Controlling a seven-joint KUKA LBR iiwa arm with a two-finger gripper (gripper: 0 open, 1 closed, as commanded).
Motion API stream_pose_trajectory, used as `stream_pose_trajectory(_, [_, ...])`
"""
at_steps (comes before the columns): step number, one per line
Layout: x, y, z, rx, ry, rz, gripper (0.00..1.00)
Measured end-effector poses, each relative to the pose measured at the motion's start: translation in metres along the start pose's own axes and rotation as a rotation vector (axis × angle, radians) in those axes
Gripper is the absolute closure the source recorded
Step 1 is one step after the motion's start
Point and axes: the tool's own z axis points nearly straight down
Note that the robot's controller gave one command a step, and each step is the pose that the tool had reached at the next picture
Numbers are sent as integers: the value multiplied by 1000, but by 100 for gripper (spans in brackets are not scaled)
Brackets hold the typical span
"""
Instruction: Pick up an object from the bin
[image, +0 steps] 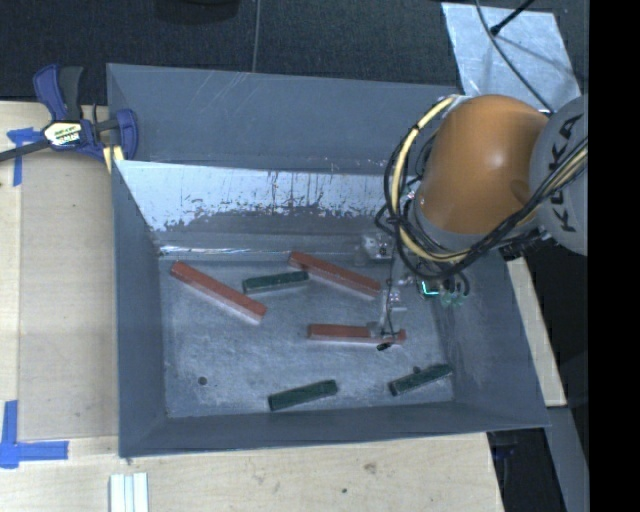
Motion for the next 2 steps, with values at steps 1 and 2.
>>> stream_pose_trajectory(1, [-17,-4,72,0,6,116,0])
stream_pose_trajectory(2, [43,-21,139,1,11,51,0])
